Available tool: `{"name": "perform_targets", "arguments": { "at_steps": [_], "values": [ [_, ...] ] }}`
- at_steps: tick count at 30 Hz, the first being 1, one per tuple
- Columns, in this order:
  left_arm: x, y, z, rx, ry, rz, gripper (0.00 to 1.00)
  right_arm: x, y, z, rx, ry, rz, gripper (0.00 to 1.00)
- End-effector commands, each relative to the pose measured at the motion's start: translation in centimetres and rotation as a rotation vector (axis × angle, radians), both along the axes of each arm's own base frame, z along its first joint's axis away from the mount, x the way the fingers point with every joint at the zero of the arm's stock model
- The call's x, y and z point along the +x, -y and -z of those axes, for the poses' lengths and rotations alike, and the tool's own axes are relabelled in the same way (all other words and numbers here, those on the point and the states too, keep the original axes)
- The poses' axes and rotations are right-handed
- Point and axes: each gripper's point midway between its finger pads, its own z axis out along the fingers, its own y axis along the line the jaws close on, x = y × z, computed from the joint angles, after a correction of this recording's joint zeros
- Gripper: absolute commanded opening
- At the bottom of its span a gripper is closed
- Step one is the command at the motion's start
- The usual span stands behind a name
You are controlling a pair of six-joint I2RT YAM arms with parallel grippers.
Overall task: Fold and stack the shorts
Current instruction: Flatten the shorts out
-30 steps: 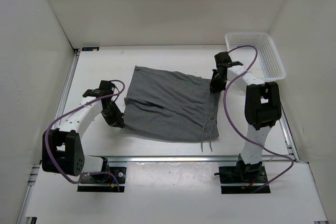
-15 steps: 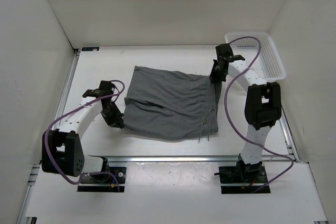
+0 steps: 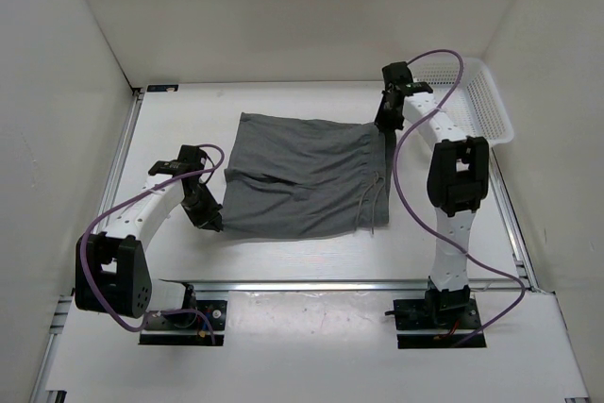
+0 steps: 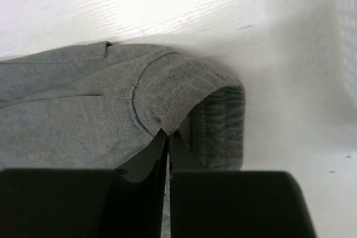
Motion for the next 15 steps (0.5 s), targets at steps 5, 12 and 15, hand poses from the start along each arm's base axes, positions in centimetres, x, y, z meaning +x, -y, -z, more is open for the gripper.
{"name": "perform_targets", "arguments": {
  "at_steps": [5, 12, 15],
  "values": [
    [0.7, -0.3, -0.7, 0.017, 0.031, -0.001, 0.1, 1.0, 1.2, -3.4, -0.022, 0.057, 0.036, 0.37],
    [0.7, -0.3, -0.8, 0.016, 0.04, -0.001, 0.1, -1.6, -0.7, -8.4, 0.101, 0.144, 0.007, 0.51],
    [1.0, -0.3, -1.1, 0.015, 0.049, -0.001, 0.1, -5.5, -1.2, -9.0, 0.122, 0.135, -0.014, 0.41]
  ]
}}
